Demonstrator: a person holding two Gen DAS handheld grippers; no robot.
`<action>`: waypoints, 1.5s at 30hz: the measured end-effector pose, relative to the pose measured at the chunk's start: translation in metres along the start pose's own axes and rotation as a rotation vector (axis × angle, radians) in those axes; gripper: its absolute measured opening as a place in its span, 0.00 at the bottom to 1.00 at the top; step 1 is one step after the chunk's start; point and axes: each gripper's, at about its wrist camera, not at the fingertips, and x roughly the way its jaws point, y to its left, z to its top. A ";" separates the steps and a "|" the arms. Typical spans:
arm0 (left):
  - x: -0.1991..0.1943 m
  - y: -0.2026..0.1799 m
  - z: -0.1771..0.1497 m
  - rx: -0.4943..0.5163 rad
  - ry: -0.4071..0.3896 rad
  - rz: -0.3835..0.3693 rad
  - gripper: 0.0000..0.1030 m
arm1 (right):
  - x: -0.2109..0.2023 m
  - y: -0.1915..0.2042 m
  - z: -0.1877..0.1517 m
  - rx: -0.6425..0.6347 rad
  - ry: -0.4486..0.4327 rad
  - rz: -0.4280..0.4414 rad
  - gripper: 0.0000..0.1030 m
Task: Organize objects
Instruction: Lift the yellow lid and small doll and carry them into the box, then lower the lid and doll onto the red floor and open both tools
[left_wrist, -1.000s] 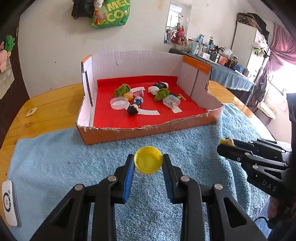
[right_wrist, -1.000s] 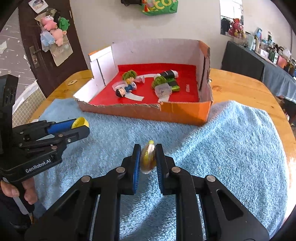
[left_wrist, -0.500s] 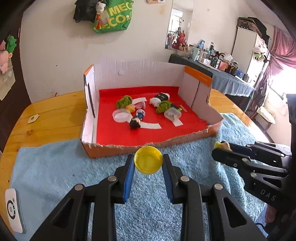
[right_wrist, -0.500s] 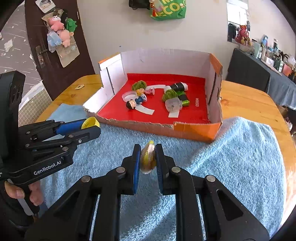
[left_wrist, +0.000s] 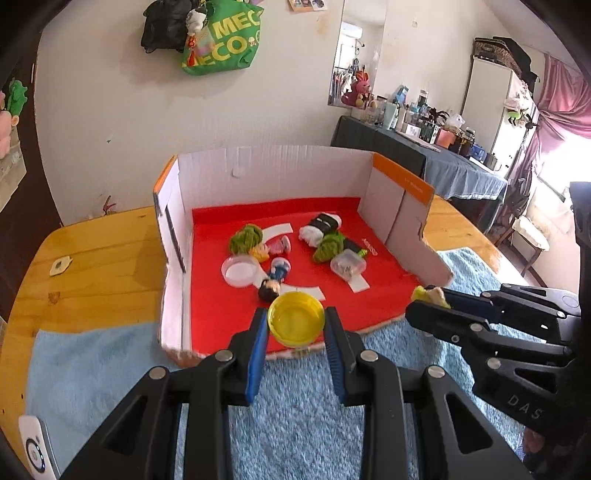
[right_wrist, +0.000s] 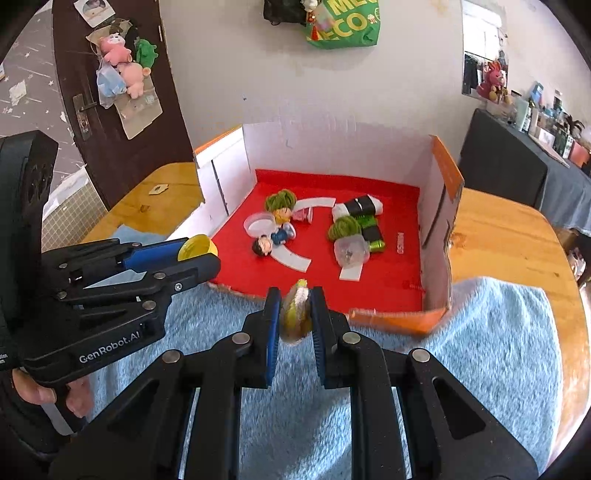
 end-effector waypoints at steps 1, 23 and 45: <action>0.002 0.000 0.003 -0.001 0.001 -0.001 0.31 | 0.002 -0.001 0.003 0.000 0.000 0.000 0.15; 0.062 0.009 0.018 -0.010 0.103 -0.056 0.31 | 0.056 -0.030 0.022 0.042 0.084 -0.008 0.15; 0.096 0.019 0.011 -0.040 0.197 -0.034 0.31 | 0.086 -0.037 0.017 0.045 0.175 -0.038 0.15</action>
